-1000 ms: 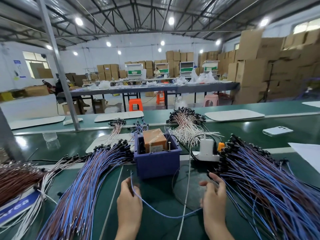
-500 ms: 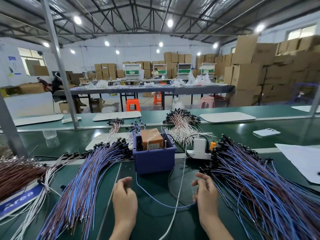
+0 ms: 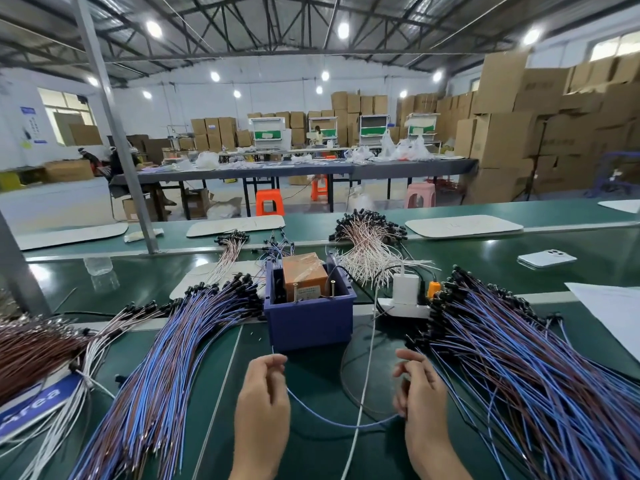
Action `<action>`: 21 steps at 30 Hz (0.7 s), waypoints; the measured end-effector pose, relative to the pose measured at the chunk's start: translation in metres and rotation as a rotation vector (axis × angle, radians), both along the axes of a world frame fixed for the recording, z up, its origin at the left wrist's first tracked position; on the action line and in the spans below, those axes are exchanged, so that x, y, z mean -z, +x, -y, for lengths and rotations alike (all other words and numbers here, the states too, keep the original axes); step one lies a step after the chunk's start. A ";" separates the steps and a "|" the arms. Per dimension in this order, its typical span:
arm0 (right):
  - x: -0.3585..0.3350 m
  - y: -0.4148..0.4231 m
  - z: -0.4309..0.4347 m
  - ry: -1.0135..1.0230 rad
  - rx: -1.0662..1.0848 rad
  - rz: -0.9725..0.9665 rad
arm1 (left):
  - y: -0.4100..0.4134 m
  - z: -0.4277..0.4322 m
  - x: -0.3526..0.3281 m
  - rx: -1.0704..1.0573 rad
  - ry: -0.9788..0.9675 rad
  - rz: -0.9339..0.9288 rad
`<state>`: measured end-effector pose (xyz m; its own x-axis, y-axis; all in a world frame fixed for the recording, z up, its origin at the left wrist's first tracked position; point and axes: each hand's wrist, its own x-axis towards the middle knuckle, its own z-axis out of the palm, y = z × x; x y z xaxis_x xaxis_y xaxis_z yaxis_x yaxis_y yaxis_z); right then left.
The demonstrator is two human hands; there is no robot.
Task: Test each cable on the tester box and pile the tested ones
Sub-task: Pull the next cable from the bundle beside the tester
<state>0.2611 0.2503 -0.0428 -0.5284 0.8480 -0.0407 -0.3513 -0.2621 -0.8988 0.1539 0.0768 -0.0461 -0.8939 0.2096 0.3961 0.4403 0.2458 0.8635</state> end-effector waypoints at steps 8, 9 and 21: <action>-0.118 -0.016 0.033 0.191 -0.191 -0.332 | 0.026 -0.031 -0.084 0.510 -0.400 -0.569; -0.133 -0.016 0.038 0.244 -0.219 -0.360 | 0.030 -0.035 -0.093 0.545 -0.386 -0.571; -0.169 0.014 0.035 0.966 -0.155 -0.143 | 0.052 -0.054 -0.183 0.579 0.378 -0.156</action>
